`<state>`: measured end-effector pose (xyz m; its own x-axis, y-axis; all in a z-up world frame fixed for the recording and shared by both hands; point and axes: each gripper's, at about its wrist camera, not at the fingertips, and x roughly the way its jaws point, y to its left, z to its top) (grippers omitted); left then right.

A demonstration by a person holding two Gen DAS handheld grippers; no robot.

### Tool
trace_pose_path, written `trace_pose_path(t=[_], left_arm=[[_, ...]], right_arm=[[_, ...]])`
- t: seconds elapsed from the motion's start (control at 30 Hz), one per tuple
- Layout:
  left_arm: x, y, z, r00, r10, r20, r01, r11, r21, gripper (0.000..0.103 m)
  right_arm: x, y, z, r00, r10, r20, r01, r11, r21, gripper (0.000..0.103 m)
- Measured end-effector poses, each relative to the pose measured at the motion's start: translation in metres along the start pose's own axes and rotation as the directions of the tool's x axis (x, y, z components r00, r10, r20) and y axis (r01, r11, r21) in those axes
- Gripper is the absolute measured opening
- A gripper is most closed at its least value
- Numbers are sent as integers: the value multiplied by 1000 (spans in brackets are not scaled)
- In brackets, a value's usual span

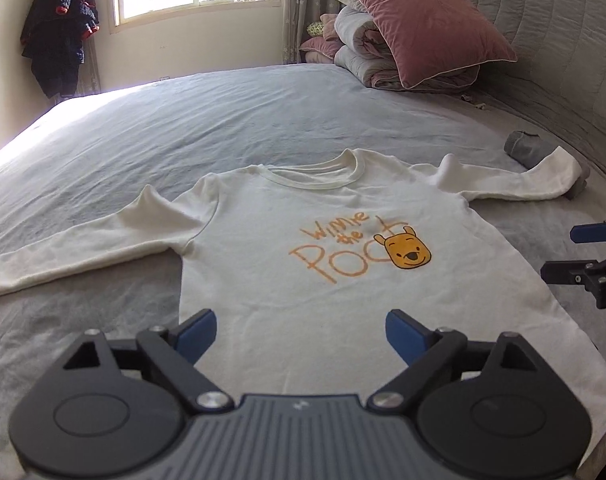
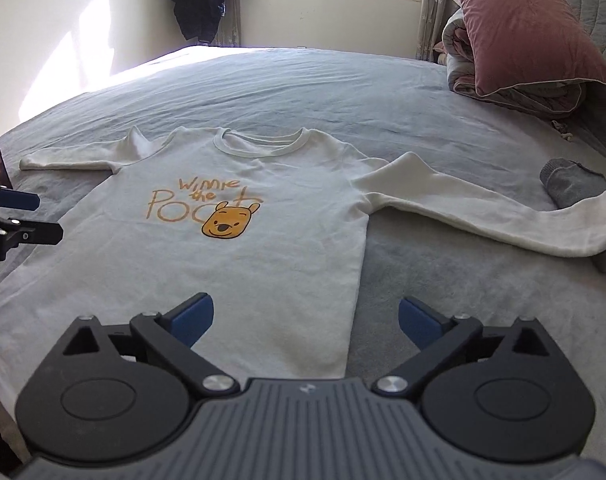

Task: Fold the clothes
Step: 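Withdraw both open grippers above the flattened shirt, then move the right gripper to the sleeve cuff and grasp it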

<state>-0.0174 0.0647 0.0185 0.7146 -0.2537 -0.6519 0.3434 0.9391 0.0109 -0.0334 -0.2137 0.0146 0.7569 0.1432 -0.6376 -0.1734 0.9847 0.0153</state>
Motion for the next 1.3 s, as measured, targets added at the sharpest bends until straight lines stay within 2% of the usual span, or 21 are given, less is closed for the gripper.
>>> trace_pose_path(t=[0.27,0.43,0.67,0.77,0.9,0.97,1.03,1.1,1.2,1.3], left_arm=[[49,-24,28,1000,12,-18,-12,1000,3,93],[81,-23,37,998,-16,-58,11,996,-84,93],[108,-12,42,995,-21,-100,2,983,-185,94],[114,-5,42,995,-12,-96,-10,974,-225,94],[120,-2,39,998,30,-58,-42,975,-219,94],[121,0,40,999,37,-19,-40,968,-247,94],[120,5,39,1000,15,21,-8,957,-289,94],[119,8,39,999,4,48,12,943,-331,94],[115,6,40,995,-8,104,43,938,-343,94],[112,1,41,988,4,152,46,945,-324,94]], right_arm=[[33,-42,32,998,-57,7,55,990,127,103],[58,-68,38,994,-108,-33,113,963,244,103],[81,-92,31,990,-124,-67,139,924,357,103],[87,-96,29,987,-124,-101,154,909,388,103],[87,-96,34,990,-104,-90,131,911,392,103],[83,-97,34,994,-92,-63,109,912,396,103],[80,-104,32,995,-97,-25,98,911,401,103],[78,-117,28,991,-136,7,120,900,418,103],[79,-144,18,976,-216,31,177,866,468,103],[81,-177,9,955,-294,36,225,798,559,102]])
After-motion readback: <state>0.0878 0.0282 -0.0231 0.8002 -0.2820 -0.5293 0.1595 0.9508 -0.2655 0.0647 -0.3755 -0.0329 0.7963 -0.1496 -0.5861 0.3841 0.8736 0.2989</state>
